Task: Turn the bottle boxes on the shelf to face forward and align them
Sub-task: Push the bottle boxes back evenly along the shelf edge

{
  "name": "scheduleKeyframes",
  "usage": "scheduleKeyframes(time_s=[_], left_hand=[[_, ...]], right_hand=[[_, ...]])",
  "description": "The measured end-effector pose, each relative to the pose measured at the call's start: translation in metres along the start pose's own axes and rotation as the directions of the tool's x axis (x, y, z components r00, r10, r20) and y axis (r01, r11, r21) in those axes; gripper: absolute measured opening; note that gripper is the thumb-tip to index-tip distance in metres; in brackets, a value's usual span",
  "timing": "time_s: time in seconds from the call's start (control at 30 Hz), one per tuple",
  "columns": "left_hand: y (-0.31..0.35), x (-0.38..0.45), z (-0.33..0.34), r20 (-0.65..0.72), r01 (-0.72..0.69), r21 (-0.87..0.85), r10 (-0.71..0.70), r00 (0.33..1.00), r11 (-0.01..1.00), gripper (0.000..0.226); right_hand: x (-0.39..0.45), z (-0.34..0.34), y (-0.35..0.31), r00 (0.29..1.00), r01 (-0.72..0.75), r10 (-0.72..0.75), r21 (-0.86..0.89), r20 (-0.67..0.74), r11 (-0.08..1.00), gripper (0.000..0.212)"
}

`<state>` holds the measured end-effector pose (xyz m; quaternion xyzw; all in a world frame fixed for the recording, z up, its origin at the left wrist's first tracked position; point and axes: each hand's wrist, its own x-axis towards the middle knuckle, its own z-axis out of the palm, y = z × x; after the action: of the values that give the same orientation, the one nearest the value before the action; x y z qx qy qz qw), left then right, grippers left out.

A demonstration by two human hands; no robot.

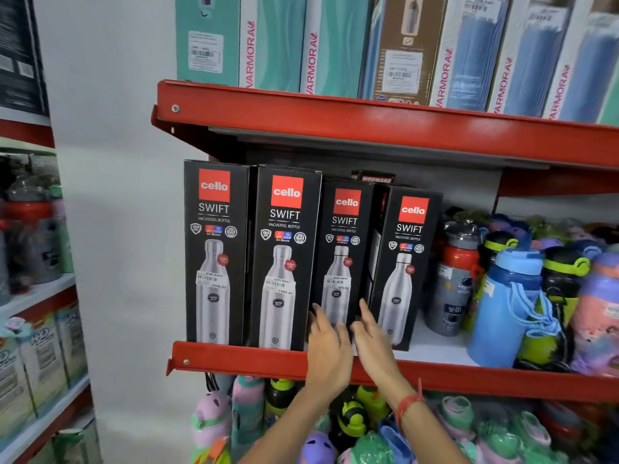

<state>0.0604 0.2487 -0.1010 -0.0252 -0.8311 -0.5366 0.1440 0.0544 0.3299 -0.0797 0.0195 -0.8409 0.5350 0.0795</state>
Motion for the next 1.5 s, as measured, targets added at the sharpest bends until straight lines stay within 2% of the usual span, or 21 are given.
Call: scheduleKeyframes(time_s=[0.17, 0.37, 0.67, 0.9, 1.17, 1.3, 1.5], left_hand=[[-0.010, 0.001, -0.006, -0.041, 0.003, 0.040, -0.002, 0.999, 0.999, 0.055], [-0.007, -0.012, -0.001, -0.046, -0.066, 0.024, 0.067, 0.997, 0.998, 0.057], [-0.006, -0.005, 0.003, -0.054, 0.004, 0.013, -0.003, 0.999, 1.000, 0.055], [-0.011, -0.003, 0.005, -0.067, -0.007, 0.026, 0.008, 0.998, 1.000, 0.056], [-0.009, 0.012, 0.006, -0.043, 0.037, -0.010, -0.038, 0.998, 0.999, 0.058], [-0.010, 0.019, 0.004, -0.055, 0.081, 0.018, -0.080, 0.995, 0.997, 0.059], [-0.007, 0.002, -0.007, -0.071, -0.013, 0.069, 0.018, 0.997, 0.997, 0.062]], right_hand=[[0.004, 0.000, 0.014, 1.000, 0.030, -0.030, -0.037, 0.003, 0.999, 0.053], [-0.012, -0.004, 0.007, 0.997, 0.069, -0.069, 0.004, -0.038, 0.998, 0.049], [0.017, 0.006, 0.003, 0.999, -0.047, 0.043, 0.134, 0.034, 0.990, 0.057], [0.041, 0.011, 0.006, 0.995, -0.095, 0.097, 0.077, -0.016, 0.992, 0.052], [0.044, 0.014, 0.009, 0.989, -0.081, 0.086, 0.046, -0.124, 0.996, 0.047], [0.037, 0.013, 0.012, 0.996, -0.041, 0.047, 0.079, -0.074, 0.996, 0.052], [0.019, 0.001, 0.016, 1.000, 0.022, -0.021, 0.065, -0.019, 0.998, 0.055]])
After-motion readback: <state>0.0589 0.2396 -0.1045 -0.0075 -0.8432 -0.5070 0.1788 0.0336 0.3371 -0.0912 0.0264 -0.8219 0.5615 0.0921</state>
